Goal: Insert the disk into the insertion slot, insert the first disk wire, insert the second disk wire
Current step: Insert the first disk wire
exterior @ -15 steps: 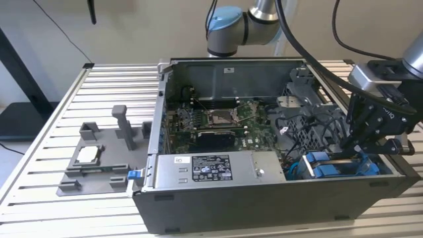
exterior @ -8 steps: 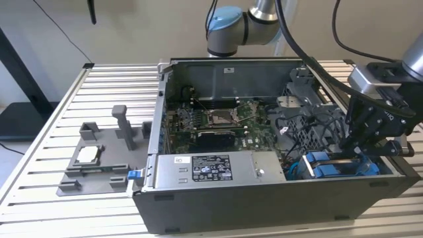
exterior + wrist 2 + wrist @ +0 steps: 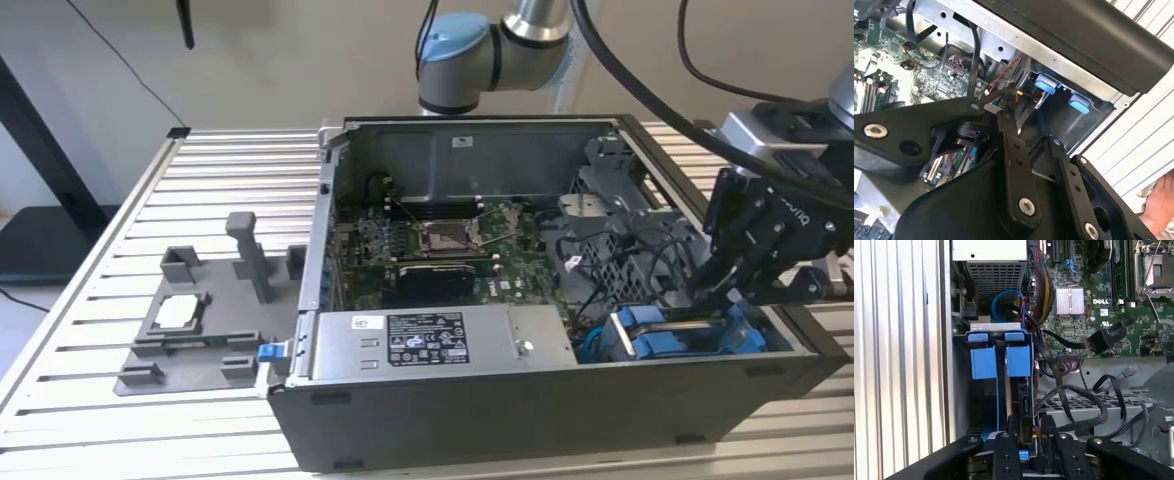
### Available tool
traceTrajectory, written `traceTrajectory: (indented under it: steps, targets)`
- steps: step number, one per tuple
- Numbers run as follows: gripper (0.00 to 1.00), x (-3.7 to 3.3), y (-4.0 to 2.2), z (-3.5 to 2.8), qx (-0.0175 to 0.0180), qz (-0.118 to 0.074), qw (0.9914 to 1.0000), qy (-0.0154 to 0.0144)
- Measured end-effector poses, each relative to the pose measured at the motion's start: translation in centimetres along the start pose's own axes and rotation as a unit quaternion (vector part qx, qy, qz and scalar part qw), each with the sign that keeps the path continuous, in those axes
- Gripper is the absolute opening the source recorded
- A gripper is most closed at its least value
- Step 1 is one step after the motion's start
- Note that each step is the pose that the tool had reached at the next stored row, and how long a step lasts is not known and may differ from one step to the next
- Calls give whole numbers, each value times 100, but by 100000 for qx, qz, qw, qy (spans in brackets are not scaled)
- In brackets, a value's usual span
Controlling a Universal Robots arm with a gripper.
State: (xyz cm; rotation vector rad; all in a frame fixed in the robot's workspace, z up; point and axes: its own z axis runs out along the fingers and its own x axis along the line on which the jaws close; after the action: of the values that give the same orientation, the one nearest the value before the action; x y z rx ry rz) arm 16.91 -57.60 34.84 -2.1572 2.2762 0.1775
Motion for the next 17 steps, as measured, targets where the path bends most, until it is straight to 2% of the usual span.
traceTrajectory:
  steps: [8, 13, 17]
  targets:
    - [33, -12, 25, -165, 2, 4, 100000, 0]
    - [33, -17, 69, -204, 120, -9, 100000, 16]
    - [33, -30, 154, -201, 652, -46, 99998, 85]
